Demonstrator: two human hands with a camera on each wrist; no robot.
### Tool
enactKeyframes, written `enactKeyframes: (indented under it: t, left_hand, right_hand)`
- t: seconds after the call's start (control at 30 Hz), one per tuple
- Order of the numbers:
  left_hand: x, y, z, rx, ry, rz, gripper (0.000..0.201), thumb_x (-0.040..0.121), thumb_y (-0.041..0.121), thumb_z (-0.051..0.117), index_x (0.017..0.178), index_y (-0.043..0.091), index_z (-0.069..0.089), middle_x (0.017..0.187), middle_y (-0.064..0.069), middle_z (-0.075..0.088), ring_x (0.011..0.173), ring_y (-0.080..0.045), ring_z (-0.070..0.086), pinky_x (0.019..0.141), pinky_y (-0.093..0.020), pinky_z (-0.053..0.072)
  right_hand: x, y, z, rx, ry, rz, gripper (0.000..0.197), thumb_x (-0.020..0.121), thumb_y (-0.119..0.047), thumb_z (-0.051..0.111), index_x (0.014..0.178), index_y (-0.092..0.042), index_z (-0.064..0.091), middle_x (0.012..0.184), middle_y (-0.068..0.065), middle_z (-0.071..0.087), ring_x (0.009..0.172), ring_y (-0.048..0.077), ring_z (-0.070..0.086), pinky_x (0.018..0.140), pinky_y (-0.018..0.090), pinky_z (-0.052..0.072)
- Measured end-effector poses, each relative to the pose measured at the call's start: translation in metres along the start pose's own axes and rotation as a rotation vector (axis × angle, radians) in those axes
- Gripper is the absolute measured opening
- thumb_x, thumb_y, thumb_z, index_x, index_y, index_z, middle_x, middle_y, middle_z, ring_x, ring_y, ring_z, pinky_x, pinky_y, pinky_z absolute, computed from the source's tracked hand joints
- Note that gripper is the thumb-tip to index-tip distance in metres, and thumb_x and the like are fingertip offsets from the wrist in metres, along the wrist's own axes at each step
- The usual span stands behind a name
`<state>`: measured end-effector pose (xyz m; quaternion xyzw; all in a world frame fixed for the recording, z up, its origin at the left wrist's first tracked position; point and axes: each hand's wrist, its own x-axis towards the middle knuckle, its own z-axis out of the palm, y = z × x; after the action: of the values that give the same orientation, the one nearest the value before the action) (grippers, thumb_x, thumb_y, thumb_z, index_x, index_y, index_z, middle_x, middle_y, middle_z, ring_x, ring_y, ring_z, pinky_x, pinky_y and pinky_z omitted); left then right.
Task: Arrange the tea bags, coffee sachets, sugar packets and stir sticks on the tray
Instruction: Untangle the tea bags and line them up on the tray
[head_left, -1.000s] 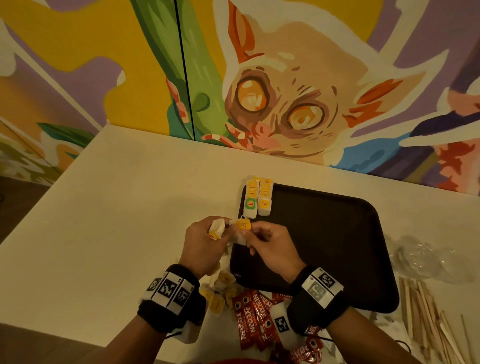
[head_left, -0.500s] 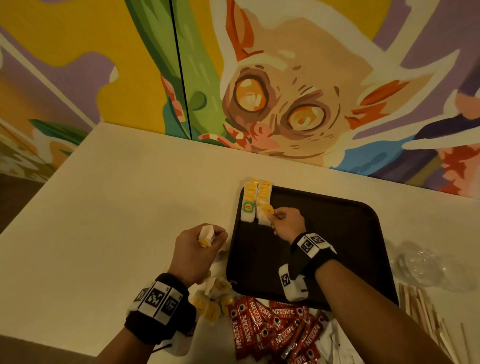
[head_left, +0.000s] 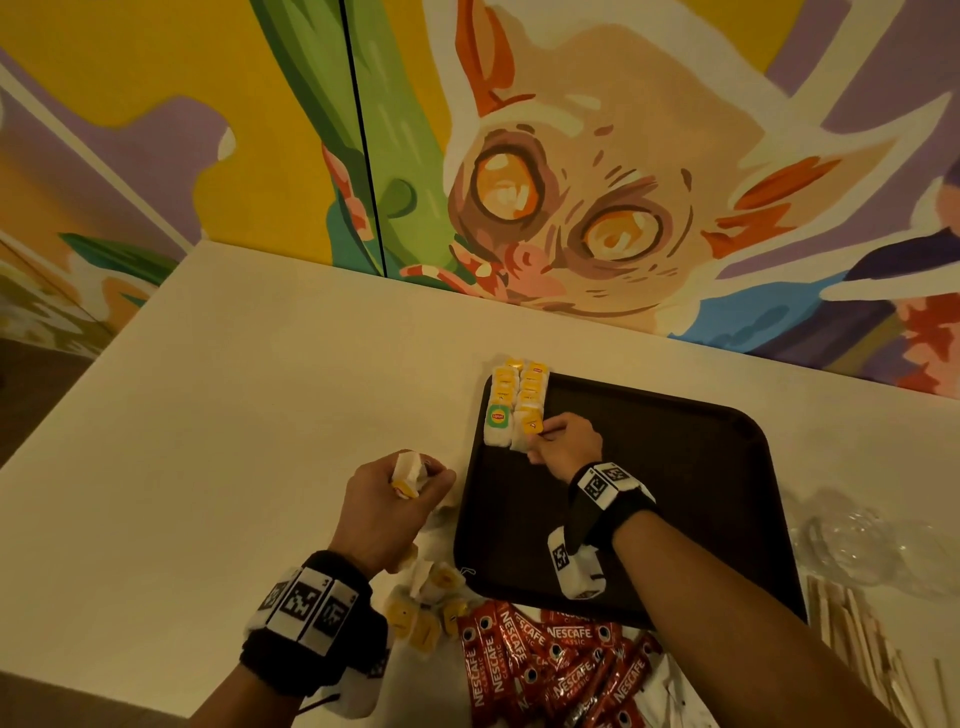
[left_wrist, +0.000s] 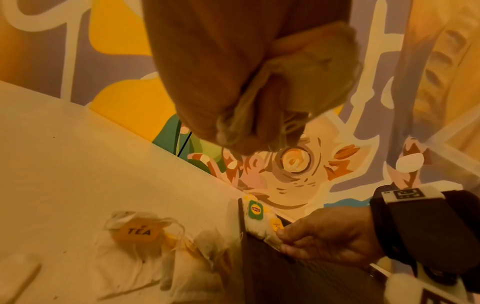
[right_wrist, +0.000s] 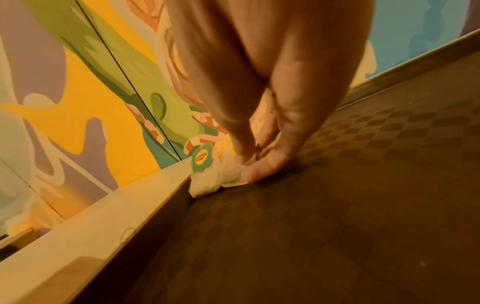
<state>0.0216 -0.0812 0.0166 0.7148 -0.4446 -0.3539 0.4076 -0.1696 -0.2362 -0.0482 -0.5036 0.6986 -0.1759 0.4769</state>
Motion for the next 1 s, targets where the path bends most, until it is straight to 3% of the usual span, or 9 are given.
enactKeyframes:
  t: [0.17, 0.23, 0.3, 0.4, 0.53, 0.63, 0.73, 0.9, 1.0]
  left_hand:
    - [0.003, 0.006, 0.002, -0.157, 0.037, -0.108, 0.014, 0.083, 0.028, 0.073, 0.077, 0.015, 0.071, 0.064, 0.004, 0.067, 0.055, -0.005, 0.059, 0.057, -0.026, 0.048]
    - [0.003, 0.008, 0.002, -0.209, 0.053, -0.147, 0.017, 0.083, 0.028, 0.073, 0.076, 0.013, 0.069, 0.062, 0.003, 0.065, 0.051, -0.008, 0.058, 0.055, -0.031, 0.049]
    - [0.003, 0.011, 0.003, -0.237, 0.057, -0.170, 0.020, 0.083, 0.030, 0.073, 0.077, 0.011, 0.068, 0.063, -0.001, 0.065, 0.053, -0.012, 0.057, 0.055, -0.033, 0.050]
    - [0.004, 0.013, 0.006, -0.339, 0.075, -0.230, 0.024, 0.084, 0.029, 0.072, 0.082, 0.006, 0.067, 0.063, -0.006, 0.061, 0.048, -0.016, 0.052, 0.045, -0.029, 0.044]
    - [0.003, 0.016, 0.010, -0.415, 0.131, -0.264, 0.027, 0.086, 0.025, 0.071, 0.084, -0.001, 0.064, 0.060, -0.007, 0.056, 0.047, -0.017, 0.048, 0.043, -0.026, 0.042]
    - [-0.001, 0.019, 0.011, -0.467, 0.135, -0.245, 0.025, 0.086, 0.023, 0.070, 0.084, 0.000, 0.062, 0.061, -0.004, 0.059, 0.052, -0.019, 0.052, 0.046, -0.028, 0.045]
    - [-0.004, 0.019, 0.010, -0.505, 0.159, -0.260, 0.023, 0.087, 0.024, 0.069, 0.084, 0.002, 0.063, 0.065, -0.006, 0.060, 0.055, -0.018, 0.054, 0.054, -0.030, 0.049]
    - [-0.008, 0.014, 0.002, -0.556, 0.180, -0.284, 0.022, 0.089, 0.026, 0.067, 0.085, 0.005, 0.062, 0.061, -0.005, 0.055, 0.047, -0.016, 0.050, 0.042, -0.026, 0.041]
    - [-0.009, 0.010, -0.004, -0.602, 0.186, -0.290, 0.017, 0.090, 0.020, 0.067, 0.089, 0.003, 0.061, 0.070, -0.006, 0.058, 0.062, -0.016, 0.057, 0.056, -0.029, 0.052]
  right_hand:
    - [-0.007, 0.000, -0.003, 0.007, 0.024, -0.010, 0.030, 0.085, -0.012, 0.074, 0.108, -0.013, 0.054, 0.090, 0.002, 0.065, 0.071, 0.016, 0.069, 0.073, 0.033, 0.061]
    - [-0.013, -0.002, -0.005, -0.037, 0.057, -0.052, 0.033, 0.086, -0.018, 0.074, 0.111, -0.015, 0.053, 0.095, 0.002, 0.064, 0.080, 0.017, 0.068, 0.075, 0.037, 0.061]
    - [-0.027, -0.009, -0.008, -0.048, 0.042, -0.104, 0.029, 0.089, -0.022, 0.071, 0.113, -0.018, 0.054, 0.104, 0.001, 0.063, 0.084, 0.012, 0.065, 0.069, 0.031, 0.060]
    - [-0.068, -0.027, -0.006, 0.001, -0.166, -0.210, 0.015, 0.092, -0.025, 0.065, 0.104, -0.024, 0.056, 0.106, -0.005, 0.062, 0.078, 0.009, 0.066, 0.060, 0.021, 0.054]
    - [-0.126, -0.041, 0.003, 0.169, -0.580, -0.272, 0.016, 0.093, -0.024, 0.064, 0.103, -0.013, 0.061, 0.101, 0.003, 0.067, 0.074, 0.017, 0.067, 0.067, 0.029, 0.058]
    - [-0.151, -0.038, 0.014, 0.239, -0.722, -0.259, 0.023, 0.089, -0.023, 0.070, 0.102, -0.009, 0.057, 0.098, 0.013, 0.066, 0.075, 0.024, 0.068, 0.069, 0.034, 0.058]
    - [-0.161, -0.034, 0.024, 0.290, -0.674, -0.304, 0.021, 0.084, -0.013, 0.075, 0.094, -0.012, 0.057, 0.088, 0.012, 0.069, 0.072, 0.025, 0.069, 0.067, 0.035, 0.059]
    - [-0.166, -0.031, 0.022, 0.310, -0.582, -0.397, 0.007, 0.089, -0.008, 0.069, 0.091, -0.013, 0.065, 0.083, 0.011, 0.070, 0.070, 0.022, 0.070, 0.069, 0.033, 0.060]
    - [-0.166, -0.031, 0.015, 0.298, -0.555, -0.433, 0.005, 0.091, -0.007, 0.067, 0.095, -0.008, 0.068, 0.084, 0.013, 0.071, 0.068, 0.015, 0.070, 0.068, 0.027, 0.059]
